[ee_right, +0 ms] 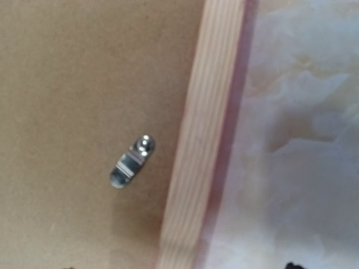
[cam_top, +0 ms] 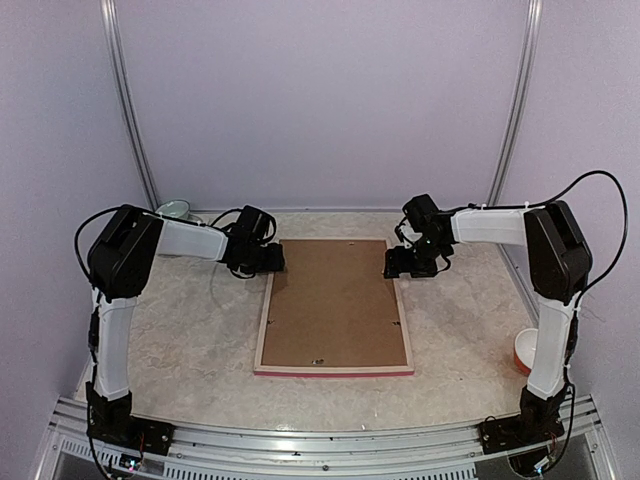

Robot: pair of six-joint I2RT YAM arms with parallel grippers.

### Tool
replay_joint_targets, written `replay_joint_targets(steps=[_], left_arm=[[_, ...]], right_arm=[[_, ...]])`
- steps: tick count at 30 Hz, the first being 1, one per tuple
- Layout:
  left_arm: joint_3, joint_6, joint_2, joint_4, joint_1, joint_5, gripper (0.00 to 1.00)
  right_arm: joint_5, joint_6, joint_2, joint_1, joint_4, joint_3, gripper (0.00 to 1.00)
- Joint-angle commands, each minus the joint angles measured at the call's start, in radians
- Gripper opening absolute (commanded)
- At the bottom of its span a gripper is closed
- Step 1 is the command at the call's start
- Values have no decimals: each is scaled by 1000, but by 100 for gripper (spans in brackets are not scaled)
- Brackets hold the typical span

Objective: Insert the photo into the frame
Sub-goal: Press the fastener onto the backboard.

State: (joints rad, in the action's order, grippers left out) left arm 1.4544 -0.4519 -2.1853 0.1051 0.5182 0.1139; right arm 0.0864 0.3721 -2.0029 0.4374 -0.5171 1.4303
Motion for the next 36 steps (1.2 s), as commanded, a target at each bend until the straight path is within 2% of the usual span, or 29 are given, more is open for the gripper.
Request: replay_joint_targets(steps=[1, 27, 36], left_arm=[[10, -8, -25, 45, 8, 18, 62], [-47, -29, -4, 37, 6, 6, 44], [-52, -31, 4, 54, 4, 23, 42]], right_arm=[[5, 4, -3, -5, 11, 1, 80], [8, 3, 11, -5, 13, -8, 80], [7, 4, 13, -5, 15, -8, 80]])
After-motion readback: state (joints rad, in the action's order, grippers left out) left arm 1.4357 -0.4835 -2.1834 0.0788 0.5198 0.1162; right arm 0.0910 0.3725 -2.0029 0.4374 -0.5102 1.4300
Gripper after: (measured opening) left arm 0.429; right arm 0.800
